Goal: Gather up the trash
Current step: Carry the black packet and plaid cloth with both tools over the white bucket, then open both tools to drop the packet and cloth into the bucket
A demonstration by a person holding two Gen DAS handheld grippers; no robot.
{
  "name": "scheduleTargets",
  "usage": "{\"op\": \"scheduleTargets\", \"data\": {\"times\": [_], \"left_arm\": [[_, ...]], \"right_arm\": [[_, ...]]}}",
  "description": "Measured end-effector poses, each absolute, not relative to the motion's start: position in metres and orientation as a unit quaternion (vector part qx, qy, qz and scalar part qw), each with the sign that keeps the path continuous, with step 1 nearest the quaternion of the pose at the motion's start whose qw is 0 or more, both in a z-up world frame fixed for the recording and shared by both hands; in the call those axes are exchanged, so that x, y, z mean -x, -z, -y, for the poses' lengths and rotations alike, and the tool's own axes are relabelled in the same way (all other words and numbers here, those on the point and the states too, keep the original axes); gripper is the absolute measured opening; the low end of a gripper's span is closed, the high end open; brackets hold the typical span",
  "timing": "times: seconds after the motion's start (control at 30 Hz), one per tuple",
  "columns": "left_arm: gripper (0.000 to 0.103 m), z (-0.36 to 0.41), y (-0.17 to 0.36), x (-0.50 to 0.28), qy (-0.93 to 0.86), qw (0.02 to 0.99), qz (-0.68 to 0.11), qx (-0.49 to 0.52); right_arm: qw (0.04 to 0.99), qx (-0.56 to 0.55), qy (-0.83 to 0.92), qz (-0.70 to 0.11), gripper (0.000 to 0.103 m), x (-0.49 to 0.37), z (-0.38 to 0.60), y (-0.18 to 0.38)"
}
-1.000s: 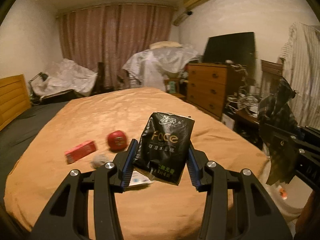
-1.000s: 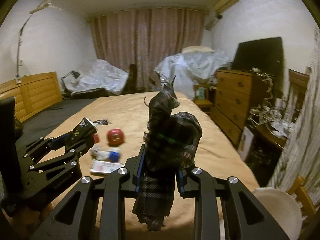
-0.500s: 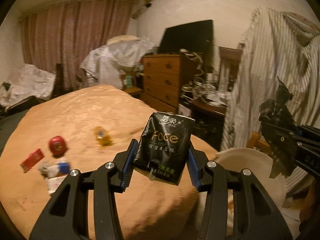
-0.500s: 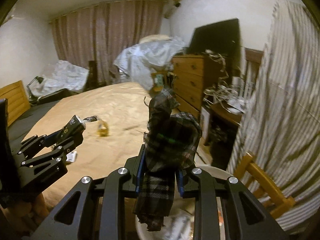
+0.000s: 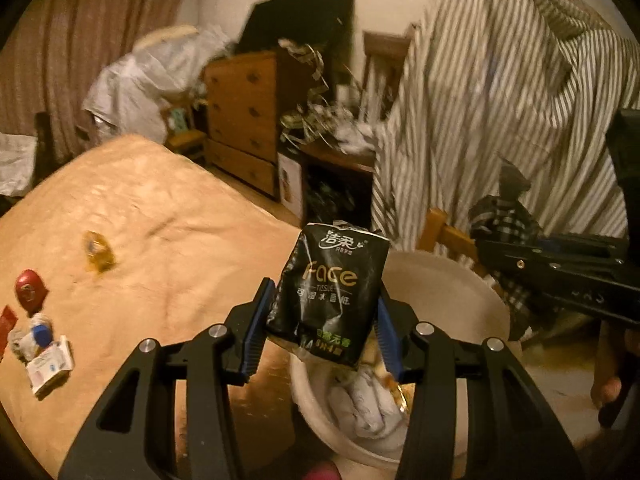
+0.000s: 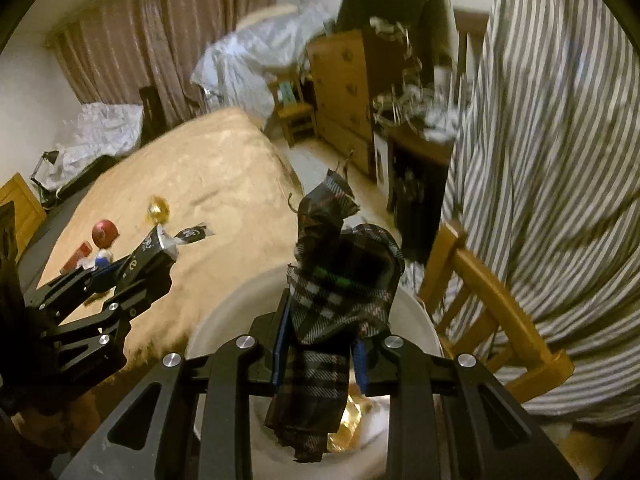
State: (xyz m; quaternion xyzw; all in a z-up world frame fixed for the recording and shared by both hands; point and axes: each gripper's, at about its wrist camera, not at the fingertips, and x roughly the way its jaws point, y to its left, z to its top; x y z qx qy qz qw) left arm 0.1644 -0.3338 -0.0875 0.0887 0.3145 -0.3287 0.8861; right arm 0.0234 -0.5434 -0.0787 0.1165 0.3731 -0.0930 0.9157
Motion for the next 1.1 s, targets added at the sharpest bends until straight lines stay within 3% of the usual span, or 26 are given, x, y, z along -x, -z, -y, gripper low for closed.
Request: {"op": "scheduleTargets", "data": {"times": [0.27,0.6,0.63,0.67,0.7,0.73,1.1], "left_arm": [[0.046,0.362,0.111,-0.183,0.362,0.849,-0.370,-0.104],[0.049,0.370,0.115,-0.185,0.366,0.845,-0.374,-0.111],[0.056,0.370,0.114,-0.185,0.363,0.847,-0.371,-0.113],[0.075,0.369,0.114,-0.185,0.362,0.849,-0.368,-0.113],[0.082,0.367,0.114,-0.184,0.361,0.852,-0.363,-0.111],[0.084,0.364,0.114,-0.184,0.354,0.858,-0.355,-0.109],[0.084,0.359,0.115,-0.188,0.353,0.856,-0.362,-0.107]], "right_arm": [[0.890,-0.132,0.079,-0.428,0.027,-0.029,0.555,0.111],[0.887,-0.133,0.074,-0.435,0.028,-0.027,0.544,0.119],[0.888,-0.133,0.075,-0.434,0.029,-0.027,0.544,0.119],[0.888,-0.135,0.075,-0.433,0.038,-0.027,0.543,0.118],[0.890,-0.139,0.076,-0.428,0.047,-0.026,0.544,0.118],[0.891,-0.139,0.077,-0.425,0.048,-0.025,0.544,0.117],[0.895,-0.147,0.079,-0.414,0.048,-0.020,0.542,0.110]]}}
